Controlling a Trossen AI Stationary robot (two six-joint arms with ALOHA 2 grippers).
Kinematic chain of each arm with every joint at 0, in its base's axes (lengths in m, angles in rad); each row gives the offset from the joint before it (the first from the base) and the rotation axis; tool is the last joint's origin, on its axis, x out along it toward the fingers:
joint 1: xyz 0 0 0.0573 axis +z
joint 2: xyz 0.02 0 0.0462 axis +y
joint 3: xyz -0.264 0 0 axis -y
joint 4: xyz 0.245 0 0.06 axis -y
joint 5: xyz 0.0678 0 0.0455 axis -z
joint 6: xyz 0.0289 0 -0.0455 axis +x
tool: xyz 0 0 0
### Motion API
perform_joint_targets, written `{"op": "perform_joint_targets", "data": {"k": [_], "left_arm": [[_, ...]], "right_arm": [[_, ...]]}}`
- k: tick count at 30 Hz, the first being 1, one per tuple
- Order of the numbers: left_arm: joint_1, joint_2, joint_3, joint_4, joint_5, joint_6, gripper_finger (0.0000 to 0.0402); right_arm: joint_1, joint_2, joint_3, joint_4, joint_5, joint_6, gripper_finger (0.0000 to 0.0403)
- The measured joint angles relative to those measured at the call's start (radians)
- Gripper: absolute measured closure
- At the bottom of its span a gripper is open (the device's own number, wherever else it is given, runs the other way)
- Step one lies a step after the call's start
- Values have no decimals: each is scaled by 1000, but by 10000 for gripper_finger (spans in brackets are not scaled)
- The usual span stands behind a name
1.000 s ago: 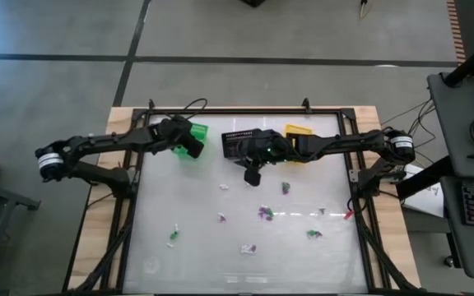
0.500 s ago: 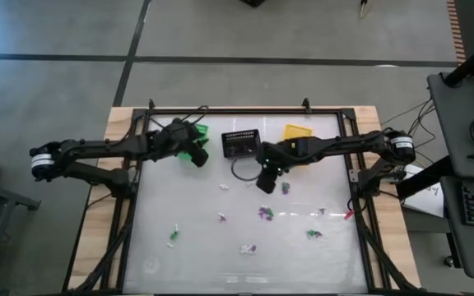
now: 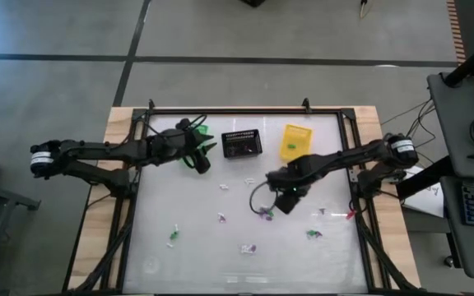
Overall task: Sort Halloween decoration
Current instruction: Put the purple witch hat toy into the black basket
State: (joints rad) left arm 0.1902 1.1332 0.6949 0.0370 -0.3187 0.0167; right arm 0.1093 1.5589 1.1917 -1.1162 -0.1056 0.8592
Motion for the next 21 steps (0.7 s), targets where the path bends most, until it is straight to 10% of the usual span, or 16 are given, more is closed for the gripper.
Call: {"op": "perform_joint_targets", "data": {"k": [21], "left_arm": [[0,0,0,35,-3,31,299]], "right_arm": [[175,-355,-528,164,-120,596,300]]}}
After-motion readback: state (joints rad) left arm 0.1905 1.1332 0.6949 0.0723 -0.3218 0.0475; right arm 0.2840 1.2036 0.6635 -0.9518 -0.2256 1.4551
